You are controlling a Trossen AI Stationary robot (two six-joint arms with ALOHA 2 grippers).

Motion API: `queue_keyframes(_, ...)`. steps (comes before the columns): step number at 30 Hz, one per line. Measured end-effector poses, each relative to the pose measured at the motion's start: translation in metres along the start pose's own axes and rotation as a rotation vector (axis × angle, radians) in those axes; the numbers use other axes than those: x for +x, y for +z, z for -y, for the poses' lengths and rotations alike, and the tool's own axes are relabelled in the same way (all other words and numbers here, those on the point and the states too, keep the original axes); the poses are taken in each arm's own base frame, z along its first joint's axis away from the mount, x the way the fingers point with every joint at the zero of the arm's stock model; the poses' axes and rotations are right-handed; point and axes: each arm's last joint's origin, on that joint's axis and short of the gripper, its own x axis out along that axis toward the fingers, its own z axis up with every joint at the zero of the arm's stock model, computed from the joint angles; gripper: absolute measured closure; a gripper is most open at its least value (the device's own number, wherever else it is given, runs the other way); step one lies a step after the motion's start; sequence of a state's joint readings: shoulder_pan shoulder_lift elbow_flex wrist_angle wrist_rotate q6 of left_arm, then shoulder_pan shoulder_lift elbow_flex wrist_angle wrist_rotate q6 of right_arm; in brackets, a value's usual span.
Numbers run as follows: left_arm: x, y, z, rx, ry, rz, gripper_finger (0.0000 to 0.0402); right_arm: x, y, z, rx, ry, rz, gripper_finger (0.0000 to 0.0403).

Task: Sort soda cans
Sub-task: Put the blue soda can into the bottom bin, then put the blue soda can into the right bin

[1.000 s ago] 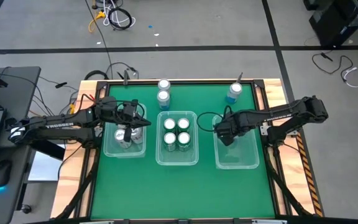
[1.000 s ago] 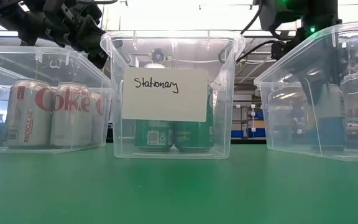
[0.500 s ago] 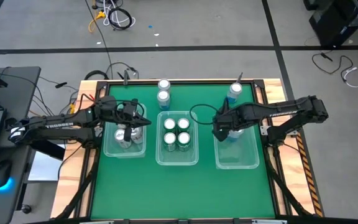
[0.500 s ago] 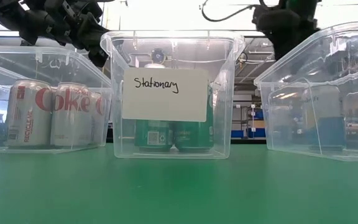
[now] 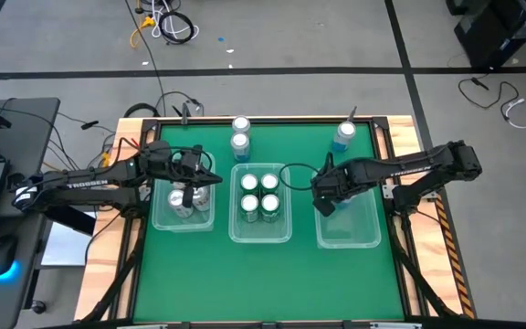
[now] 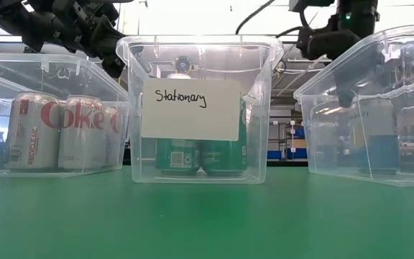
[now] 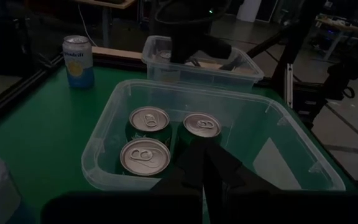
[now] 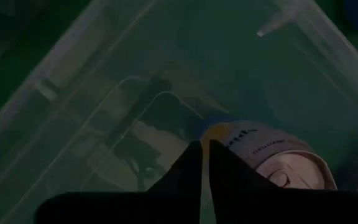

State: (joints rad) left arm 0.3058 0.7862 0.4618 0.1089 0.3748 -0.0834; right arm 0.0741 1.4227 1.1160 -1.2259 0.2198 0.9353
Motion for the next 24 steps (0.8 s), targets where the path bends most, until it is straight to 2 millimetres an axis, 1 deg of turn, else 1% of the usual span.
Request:
queue_keyframes(4, 0.000, 0.000, 0.000, -0.001, 0.001, -0.003, 0.0400, 0.000, -0.002, 0.005, 0.002, -0.046, -0.030, 0.0370)
queue_keyframes(12, 0.000, -0.001, 0.000, -0.003, 0.002, -0.007, 0.0400, 0.000, -0.002, 0.005, 0.004, -0.052, -0.023, 0.0380)
queue_keyframes(14, 0.000, -0.001, 0.000, -0.004, 0.008, -0.009, 0.0400, -0.003, 0.000, 0.004, 0.004, -0.044, -0.004, 0.0378)
queue_keyframes(17, 0.000, -0.001, -0.001, -0.005, 0.014, -0.012, 0.0400, -0.016, 0.007, 0.002, -0.014, -0.029, 0.051, 0.0367)
queue_keyframes(20, 0.000, -0.001, -0.001, -0.006, 0.013, -0.014, 0.0400, -0.035, 0.015, 0.002, -0.041, -0.019, 0.131, 0.0349)
queue_keyframes(22, 0.000, -0.002, -0.001, -0.009, 0.014, -0.023, 0.0400, -0.048, 0.022, 0.005, -0.060, -0.040, 0.192, 0.0335)
queue_keyframes(24, 0.000, -0.003, -0.001, -0.010, 0.014, -0.024, 0.0400, -0.055, 0.031, 0.014, -0.048, -0.094, 0.230, 0.0319)
